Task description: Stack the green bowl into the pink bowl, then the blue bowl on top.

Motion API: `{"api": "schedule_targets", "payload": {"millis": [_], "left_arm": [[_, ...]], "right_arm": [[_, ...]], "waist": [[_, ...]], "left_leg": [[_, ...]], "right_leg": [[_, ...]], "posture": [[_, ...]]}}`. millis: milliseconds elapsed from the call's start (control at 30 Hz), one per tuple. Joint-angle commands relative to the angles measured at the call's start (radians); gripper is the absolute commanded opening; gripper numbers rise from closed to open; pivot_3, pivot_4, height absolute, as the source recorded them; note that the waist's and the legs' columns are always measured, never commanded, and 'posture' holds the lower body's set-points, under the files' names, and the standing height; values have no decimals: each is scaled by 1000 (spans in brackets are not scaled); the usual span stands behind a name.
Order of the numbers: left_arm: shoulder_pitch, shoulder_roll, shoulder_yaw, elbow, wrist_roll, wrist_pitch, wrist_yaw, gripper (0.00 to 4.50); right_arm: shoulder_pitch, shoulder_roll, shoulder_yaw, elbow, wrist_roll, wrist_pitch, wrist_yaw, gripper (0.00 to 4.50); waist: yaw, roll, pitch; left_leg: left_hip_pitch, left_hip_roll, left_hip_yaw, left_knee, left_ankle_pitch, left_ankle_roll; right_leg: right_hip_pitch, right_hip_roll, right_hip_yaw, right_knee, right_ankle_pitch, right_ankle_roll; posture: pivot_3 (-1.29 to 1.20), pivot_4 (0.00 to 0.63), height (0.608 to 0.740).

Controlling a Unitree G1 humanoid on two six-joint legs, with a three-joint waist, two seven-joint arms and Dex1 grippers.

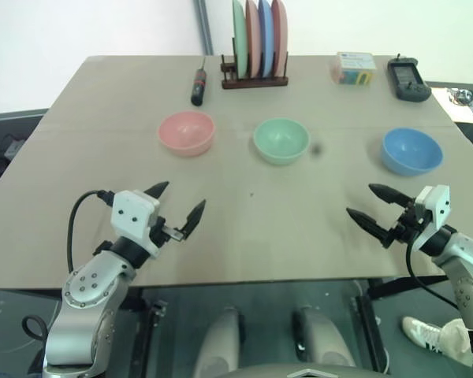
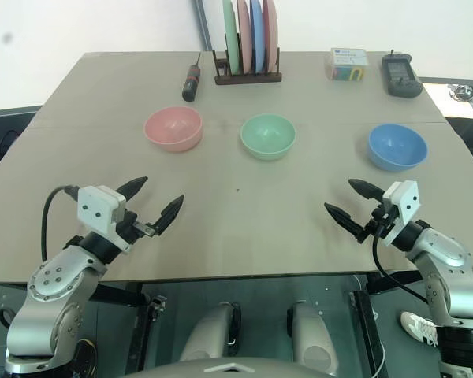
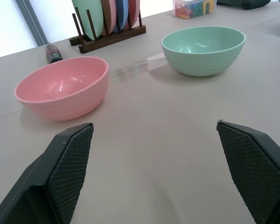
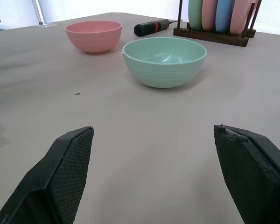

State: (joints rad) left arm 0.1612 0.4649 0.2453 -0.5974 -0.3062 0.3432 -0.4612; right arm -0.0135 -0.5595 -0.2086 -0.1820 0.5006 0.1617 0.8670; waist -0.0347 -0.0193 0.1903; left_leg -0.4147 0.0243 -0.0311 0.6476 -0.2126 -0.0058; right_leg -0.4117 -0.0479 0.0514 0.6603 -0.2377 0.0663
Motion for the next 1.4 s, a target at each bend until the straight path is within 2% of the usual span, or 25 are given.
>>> {"api": "schedule_targets", "payload": {"millis": [33,500,833,1133,1400], "left_arm": [[-18,6,8,6,-2,-38,-10,4500],[-66,45,2,86,28,-78,-34,4500],[-256,110,-47,235,132,-103,-32,4500],[-581,155,-175,583,329,-100,26,4500],[-880,118,-299,1039,446,-265,35,4500]], "right_arm": [[12,-6,-26,-48,17,-1,-6,4298],[26,-12,-38,-64,32,-4,-8,4298],[14,20,-16,-121,89,-1,-4,4298],[-17,51,42,-229,122,35,-26,4298],[-46,65,79,-286,114,28,-47,4298]], "waist": [[0,0,0],[1,0,0],[2,0,0],[4,-1,0],[10,-1,0]], "left_leg": [[0,0,0,0,0,0],[0,0,0,0,0,0],[0,0,0,0,0,0],[-1,0,-1,1,0,0],[-1,-1,-1,0,0,0]], "right_leg": [[0,0,0,0,0,0],[0,0,0,0,0,0],[0,0,0,0,0,0],[0,1,-1,0,2,4],[0,0,-2,0,4,1]], "posture": [[0,150,740],[0,150,740],[0,150,740],[0,150,740],[0,150,740]]}}
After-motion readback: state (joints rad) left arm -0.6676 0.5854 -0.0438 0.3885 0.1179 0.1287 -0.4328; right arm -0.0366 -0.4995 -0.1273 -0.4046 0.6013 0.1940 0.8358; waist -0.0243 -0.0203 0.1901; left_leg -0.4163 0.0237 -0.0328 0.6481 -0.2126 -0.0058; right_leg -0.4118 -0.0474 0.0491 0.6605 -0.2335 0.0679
